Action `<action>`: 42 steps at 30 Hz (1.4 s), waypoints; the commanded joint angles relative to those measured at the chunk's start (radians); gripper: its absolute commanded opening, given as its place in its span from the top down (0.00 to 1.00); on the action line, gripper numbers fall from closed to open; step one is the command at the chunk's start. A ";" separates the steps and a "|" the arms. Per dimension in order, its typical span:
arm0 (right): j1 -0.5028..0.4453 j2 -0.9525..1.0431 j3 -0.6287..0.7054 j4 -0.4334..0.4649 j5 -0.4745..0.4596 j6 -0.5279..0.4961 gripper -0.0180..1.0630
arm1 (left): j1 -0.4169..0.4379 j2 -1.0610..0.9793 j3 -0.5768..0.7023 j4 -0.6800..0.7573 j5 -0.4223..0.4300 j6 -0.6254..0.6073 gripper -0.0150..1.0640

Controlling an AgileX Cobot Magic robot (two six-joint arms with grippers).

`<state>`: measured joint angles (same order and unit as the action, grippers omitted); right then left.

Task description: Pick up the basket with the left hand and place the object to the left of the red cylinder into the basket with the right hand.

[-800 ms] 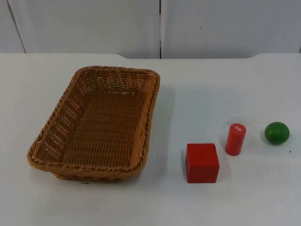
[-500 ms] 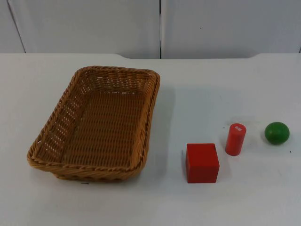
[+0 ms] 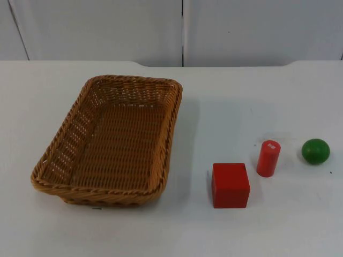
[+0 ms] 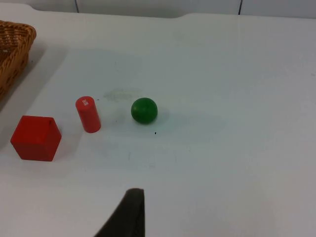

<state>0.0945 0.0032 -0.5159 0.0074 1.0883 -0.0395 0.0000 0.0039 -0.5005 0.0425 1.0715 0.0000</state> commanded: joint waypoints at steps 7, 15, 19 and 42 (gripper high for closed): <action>0.000 -0.003 0.000 0.002 -0.009 0.001 0.01 | 0.001 -0.004 0.005 0.006 0.002 0.000 0.01; 0.000 -0.003 0.000 0.002 -0.009 0.001 0.01 | 0.001 -0.004 0.005 0.008 0.002 0.000 0.01; 0.000 -0.003 0.000 0.002 -0.009 0.001 0.01 | 0.001 -0.004 0.005 0.008 0.002 0.000 0.01; 0.000 -0.003 0.000 0.002 -0.009 0.001 0.01 | 0.001 0.010 -0.005 -0.007 -0.003 0.000 0.01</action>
<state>0.0945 0.0032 -0.5159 0.0074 1.0883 -0.0395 0.0000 0.0104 -0.5005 0.0444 1.0715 0.0000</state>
